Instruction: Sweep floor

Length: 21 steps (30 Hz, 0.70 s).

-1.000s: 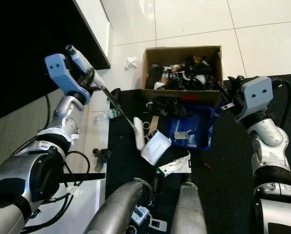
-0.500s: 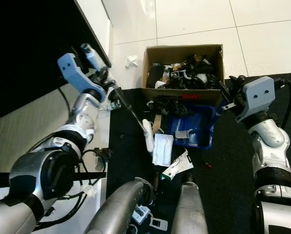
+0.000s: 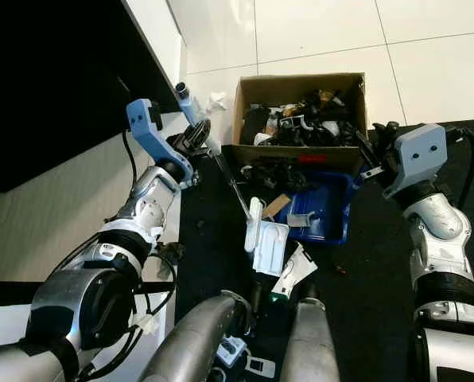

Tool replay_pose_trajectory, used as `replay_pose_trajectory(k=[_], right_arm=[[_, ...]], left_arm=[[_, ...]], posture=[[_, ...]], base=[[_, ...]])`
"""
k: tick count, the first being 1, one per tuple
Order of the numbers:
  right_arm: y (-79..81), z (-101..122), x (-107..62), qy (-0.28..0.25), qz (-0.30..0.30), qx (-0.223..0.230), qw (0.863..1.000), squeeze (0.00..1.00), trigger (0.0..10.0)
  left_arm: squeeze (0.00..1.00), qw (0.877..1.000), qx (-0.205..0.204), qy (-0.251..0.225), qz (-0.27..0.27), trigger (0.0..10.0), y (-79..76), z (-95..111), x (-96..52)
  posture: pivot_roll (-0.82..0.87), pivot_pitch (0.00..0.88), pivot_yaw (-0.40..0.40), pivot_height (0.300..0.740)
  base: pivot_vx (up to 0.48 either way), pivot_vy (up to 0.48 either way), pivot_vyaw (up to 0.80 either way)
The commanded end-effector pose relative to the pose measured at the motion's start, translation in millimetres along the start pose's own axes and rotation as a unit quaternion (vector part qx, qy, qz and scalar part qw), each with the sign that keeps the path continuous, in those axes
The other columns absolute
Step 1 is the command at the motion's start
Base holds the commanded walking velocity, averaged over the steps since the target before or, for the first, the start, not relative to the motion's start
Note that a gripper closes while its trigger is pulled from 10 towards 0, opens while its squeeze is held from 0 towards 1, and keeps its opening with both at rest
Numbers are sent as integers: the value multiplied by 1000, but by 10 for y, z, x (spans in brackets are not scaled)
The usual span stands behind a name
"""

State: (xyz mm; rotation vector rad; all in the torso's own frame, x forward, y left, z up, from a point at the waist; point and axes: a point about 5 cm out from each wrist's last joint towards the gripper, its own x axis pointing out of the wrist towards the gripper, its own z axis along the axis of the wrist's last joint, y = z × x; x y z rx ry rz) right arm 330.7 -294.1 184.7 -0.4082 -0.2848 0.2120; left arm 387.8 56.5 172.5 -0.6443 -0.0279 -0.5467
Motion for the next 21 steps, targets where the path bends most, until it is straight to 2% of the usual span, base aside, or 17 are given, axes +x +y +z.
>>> replay_pose_trajectory(k=[1,4,8,10,11,13,15,17,18,19,20,21], right_arm=[[221,-315,-128,77,32,31,996,0,10000],[234,-309,-93,77,32,33,996,0,10000],[247,-307,-73,77,32,35,996,0,10000],[265,-301,-50,76,33,36,996,0,10000],[265,-301,-50,76,33,36,996,0,10000],[275,-290,-25,74,33,37,996,0,10000],[277,-286,-18,73,33,37,996,0,10000],[257,-277,-10,72,30,36,996,0,10000],[257,-277,-10,72,30,36,996,0,10000],[244,-274,-12,71,28,35,996,0,10000],[244,-274,-12,71,28,35,996,0,10000],[211,-273,-27,71,23,33,997,0,10000]], left_arm=[[184,993,-104,31,-44,10000,-377,-480,21],[184,991,-110,8,-71,10000,-489,-327,100],[180,989,-108,1,-99,10000,-586,-238,139],[180,985,-104,3,-135,10000,-747,-207,173],[180,985,-104,3,-135,10000,-747,-207,173],[173,981,-96,0,-167,10000,-905,-169,209],[173,980,-92,-2,-176,10000,-947,-149,218],[165,981,-62,-19,-185,10000,-953,0,245],[165,981,-62,-19,-185,10000,-953,0,245],[165,981,-39,-30,-188,10000,-934,97,250],[165,981,-39,-30,-188,10000,-934,97,250],[157,979,21,-59,-193,10000,-848,377,252]], posture=[[-61,420,278,740],[-56,411,272,740],[-51,404,272,740],[-48,398,268,740],[-48,398,268,740],[-49,392,269,740],[-49,390,268,740],[-52,383,269,740],[-52,383,269,740],[-52,376,270,740],[-52,376,270,740],[-51,374,271,740]], base=[[0,0,0],[0,0,0],[0,0,0],[0,0,0],[0,0,0],[0,0,0],[0,0,0],[0,0,0],[0,0,0],[0,0,0],[0,0,0],[0,0,0]])
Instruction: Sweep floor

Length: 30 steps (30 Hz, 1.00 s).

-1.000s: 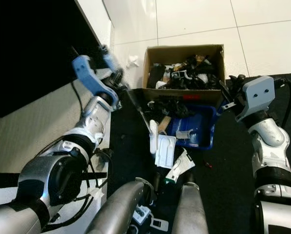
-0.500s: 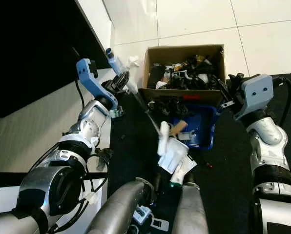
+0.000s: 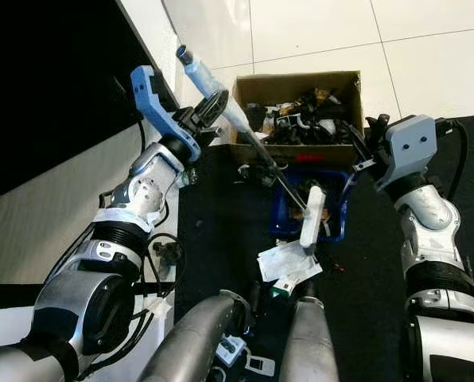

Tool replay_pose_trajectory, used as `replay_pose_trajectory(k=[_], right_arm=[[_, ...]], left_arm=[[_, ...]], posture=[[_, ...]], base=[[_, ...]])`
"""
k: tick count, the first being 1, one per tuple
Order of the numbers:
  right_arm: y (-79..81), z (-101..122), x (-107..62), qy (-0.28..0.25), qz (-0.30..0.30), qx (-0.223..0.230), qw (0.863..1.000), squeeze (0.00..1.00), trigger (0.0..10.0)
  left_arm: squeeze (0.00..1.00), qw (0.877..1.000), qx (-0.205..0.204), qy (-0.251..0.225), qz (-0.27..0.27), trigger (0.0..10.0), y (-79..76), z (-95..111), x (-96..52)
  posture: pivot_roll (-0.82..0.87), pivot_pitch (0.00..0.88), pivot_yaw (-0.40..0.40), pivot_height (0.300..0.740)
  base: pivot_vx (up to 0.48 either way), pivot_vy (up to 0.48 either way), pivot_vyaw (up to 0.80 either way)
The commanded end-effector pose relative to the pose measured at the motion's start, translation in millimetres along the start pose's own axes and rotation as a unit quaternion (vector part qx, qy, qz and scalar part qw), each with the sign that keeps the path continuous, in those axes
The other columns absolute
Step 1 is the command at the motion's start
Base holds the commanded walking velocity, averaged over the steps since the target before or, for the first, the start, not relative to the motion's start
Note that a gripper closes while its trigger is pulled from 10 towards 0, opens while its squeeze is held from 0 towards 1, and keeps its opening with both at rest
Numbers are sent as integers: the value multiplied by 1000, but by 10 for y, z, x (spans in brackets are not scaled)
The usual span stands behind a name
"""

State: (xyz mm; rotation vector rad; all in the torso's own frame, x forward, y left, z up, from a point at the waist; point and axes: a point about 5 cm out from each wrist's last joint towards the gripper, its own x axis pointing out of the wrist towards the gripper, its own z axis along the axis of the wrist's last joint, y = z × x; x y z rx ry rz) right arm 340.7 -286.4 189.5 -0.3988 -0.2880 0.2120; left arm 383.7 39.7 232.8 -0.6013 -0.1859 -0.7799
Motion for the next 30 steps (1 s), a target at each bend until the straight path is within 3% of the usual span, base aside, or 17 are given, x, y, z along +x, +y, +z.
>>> replay_pose_trajectory(k=[1,2,9,18,22,24,30], right_arm=[[161,-313,-161,73,21,28,997,0,10000],[153,-316,-171,74,19,28,997,0,10000],[167,-330,-184,74,19,28,997,0,10000],[95,-341,-216,87,6,10,996,0,10000],[-21,-328,-247,96,-14,-10,995,0,10000],[-174,-312,-310,101,-48,-17,994,0,10000],[-335,-316,-433,110,-93,-29,989,0,10000]], left_arm=[[161,997,25,-43,-58,10000,-270,164,175],[161,995,65,-60,-46,10000,-154,393,147],[169,989,115,-96,2,10000,79,801,74],[173,981,155,-98,61,10000,245,856,17],[176,970,190,-103,110,10000,351,893,-43],[180,961,208,-114,144,10000,430,987,-101],[173,957,215,-108,163,10000,494,971,-143]], posture=[[-49,370,274,740],[-46,371,275,740],[-42,385,275,740],[-63,405,273,740],[-74,413,278,740],[-74,414,280,740],[-72,411,279,740]], base=[[0,0,0],[0,0,0],[0,0,0],[0,0,0],[0,0,0],[0,0,0],[0,0,0]])
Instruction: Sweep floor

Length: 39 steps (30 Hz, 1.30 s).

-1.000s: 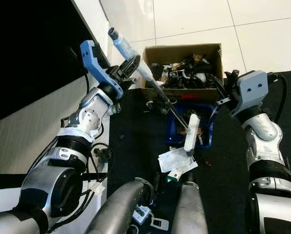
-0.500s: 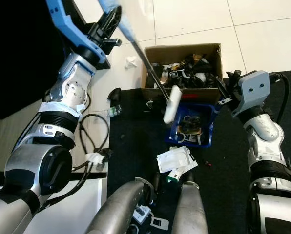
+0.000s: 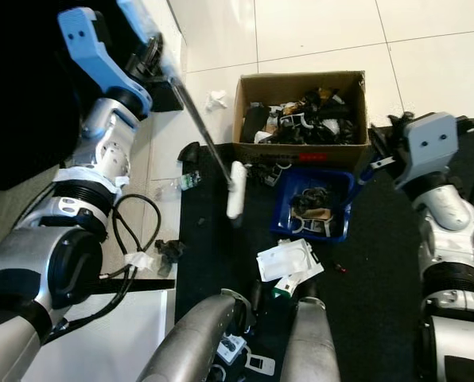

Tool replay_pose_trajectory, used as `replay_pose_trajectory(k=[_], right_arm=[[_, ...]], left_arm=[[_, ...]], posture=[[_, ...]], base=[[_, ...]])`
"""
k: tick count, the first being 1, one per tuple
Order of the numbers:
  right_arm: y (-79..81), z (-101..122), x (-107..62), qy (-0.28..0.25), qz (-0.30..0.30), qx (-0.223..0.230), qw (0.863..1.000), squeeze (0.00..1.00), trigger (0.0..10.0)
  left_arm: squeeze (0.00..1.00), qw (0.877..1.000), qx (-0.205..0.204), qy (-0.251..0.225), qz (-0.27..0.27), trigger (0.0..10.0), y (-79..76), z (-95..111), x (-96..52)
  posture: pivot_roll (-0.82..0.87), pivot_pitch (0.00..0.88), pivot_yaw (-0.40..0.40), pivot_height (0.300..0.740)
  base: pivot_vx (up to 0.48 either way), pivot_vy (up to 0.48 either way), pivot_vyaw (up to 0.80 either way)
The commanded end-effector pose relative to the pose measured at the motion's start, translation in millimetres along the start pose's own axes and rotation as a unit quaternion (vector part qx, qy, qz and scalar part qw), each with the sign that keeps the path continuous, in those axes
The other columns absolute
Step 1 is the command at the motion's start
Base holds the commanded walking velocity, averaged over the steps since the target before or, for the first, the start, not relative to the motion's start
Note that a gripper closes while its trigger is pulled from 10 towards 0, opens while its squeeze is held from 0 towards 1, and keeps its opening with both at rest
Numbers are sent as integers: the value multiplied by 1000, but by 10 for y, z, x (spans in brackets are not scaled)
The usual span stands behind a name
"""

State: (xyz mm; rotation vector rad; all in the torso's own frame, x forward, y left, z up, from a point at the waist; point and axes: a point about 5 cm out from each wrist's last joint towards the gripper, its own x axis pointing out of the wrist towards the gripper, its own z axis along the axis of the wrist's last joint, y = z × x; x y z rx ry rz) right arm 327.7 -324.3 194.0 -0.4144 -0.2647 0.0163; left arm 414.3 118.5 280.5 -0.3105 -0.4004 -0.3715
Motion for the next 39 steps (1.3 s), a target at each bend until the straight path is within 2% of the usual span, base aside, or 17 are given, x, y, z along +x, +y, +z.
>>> replay_pose_trajectory(k=[1,7,14,17,18,29,35,36,39], right_arm=[[-36,-284,-225,78,-6,-17,997,0,10000],[-90,-314,-351,84,-10,-30,996,0,10000],[-202,-296,-364,87,-12,-38,995,0,10000],[-209,-264,-307,85,-9,-40,996,0,10000],[-187,-242,-228,89,-6,-41,995,0,10000],[-150,-187,-100,90,1,-38,995,0,10000],[-54,-149,-31,74,29,-25,997,0,10000],[29,-125,0,59,45,-16,997,0,10000],[69,-111,13,51,51,-12,997,0,10000]], left_arm=[[173,1000,17,-14,14,10000,103,62,-25],[173,999,23,10,31,10000,81,-117,-78],[173,999,25,26,28,10000,39,-228,-108],[173,999,27,36,26,10000,31,-293,-138],[176,998,30,49,26,10000,30,-381,-185],[188,996,32,64,49,10000,36,-499,-248],[184,995,11,90,49,10000,-103,-626,-236],[176,994,-3,101,46,10000,-214,-696,-225],[176,993,-8,107,39,10000,-295,-739,-221]], posture=[[-72,411,279,740],[-84,415,281,740],[-89,418,289,740],[-86,421,294,740],[-77,422,294,740],[-73,432,292,740],[-100,447,292,740],[-112,448,291,740],[-128,452,292,740]], base=[[0,0,0],[0,0,0],[0,0,0],[0,0,0],[0,0,0],[0,0,0],[0,0,0],[0,0,0],[0,0,0]])
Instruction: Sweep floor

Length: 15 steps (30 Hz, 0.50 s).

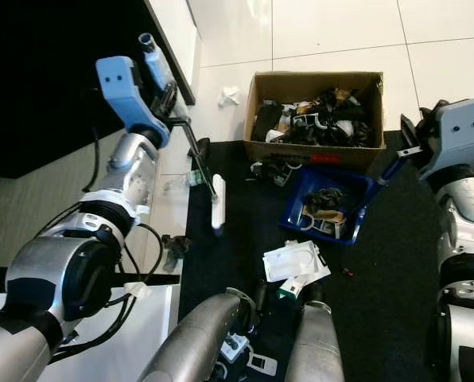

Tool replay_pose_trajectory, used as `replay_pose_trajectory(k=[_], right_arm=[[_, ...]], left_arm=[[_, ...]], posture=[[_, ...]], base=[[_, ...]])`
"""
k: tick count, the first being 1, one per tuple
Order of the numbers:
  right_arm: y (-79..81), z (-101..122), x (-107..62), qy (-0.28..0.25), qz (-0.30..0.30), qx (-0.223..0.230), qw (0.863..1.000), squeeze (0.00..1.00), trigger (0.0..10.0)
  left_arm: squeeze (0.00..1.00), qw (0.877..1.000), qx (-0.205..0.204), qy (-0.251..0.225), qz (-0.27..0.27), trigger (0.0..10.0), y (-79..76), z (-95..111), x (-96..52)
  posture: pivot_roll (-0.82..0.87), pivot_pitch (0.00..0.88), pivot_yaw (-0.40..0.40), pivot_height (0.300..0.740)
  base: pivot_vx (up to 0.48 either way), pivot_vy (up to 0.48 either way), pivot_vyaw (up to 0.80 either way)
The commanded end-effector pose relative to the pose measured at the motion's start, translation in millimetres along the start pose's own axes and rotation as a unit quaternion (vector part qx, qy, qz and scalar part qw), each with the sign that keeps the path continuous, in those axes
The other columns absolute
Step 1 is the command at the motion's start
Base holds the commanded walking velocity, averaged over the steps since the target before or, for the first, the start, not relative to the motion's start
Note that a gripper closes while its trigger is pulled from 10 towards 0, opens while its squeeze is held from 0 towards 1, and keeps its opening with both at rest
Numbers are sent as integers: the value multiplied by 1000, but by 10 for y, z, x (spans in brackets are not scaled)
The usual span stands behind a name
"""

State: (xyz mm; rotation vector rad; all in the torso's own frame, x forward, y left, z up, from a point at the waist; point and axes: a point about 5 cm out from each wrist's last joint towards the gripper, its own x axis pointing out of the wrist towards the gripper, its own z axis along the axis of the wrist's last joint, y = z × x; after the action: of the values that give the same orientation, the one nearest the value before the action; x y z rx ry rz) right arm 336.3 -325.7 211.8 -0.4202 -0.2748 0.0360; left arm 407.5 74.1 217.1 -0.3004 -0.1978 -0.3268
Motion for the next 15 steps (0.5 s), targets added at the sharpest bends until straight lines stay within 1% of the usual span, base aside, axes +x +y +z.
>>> replay_pose_trajectory(k=[1,2,3,6,8,9,10,11,13,14,15], right_arm=[[177,-229,-108,53,47,-8,997,0,10000],[193,-224,-104,50,50,-8,997,0,10000],[193,-224,-104,50,50,-8,997,0,10000],[241,-206,-94,43,64,-9,997,0,10000],[254,-197,-93,39,70,-10,997,0,10000],[254,-197,-93,39,70,-10,997,0,10000],[256,-192,-93,38,72,-10,997,0,10000],[261,-186,-97,34,76,-10,996,0,10000],[261,-186,-97,34,76,-10,996,0,10000],[265,-186,-101,33,78,-8,996,0,10000],[265,-186,-101,33,78,-8,996,0,10000]], left_arm=[[176,1000,-3,13,-4,10000,-69,-72,-6],[176,1000,-5,14,-8,10000,-108,-88,-4],[176,1000,-5,14,-8,10000,-108,-88,-4],[176,999,-35,13,-16,10000,-297,-132,19],[176,998,-51,11,-20,10000,-396,-141,31],[176,998,-51,11,-20,10000,-396,-141,31],[176,998,-57,10,-22,10000,-438,-140,38],[176,997,-76,7,-29,10000,-523,-135,53],[176,997,-76,7,-29,10000,-523,-135,53],[165,994,-93,7,-49,10000,-613,-138,59],[165,994,-93,7,-49,10000,-613,-138,59]], posture=[[-141,455,292,740],[-141,455,292,740],[-141,455,292,740],[-178,464,287,740],[-191,463,286,740],[-191,463,286,740],[-191,463,286,740],[-196,456,284,740],[-196,456,284,740],[-192,444,281,740],[-192,444,281,740]], base=[[0,0,0],[0,0,0],[0,0,0],[0,0,0],[0,0,0],[0,0,0],[0,0,0],[0,0,0],[0,0,0],[0,0,0],[0,0,0]])
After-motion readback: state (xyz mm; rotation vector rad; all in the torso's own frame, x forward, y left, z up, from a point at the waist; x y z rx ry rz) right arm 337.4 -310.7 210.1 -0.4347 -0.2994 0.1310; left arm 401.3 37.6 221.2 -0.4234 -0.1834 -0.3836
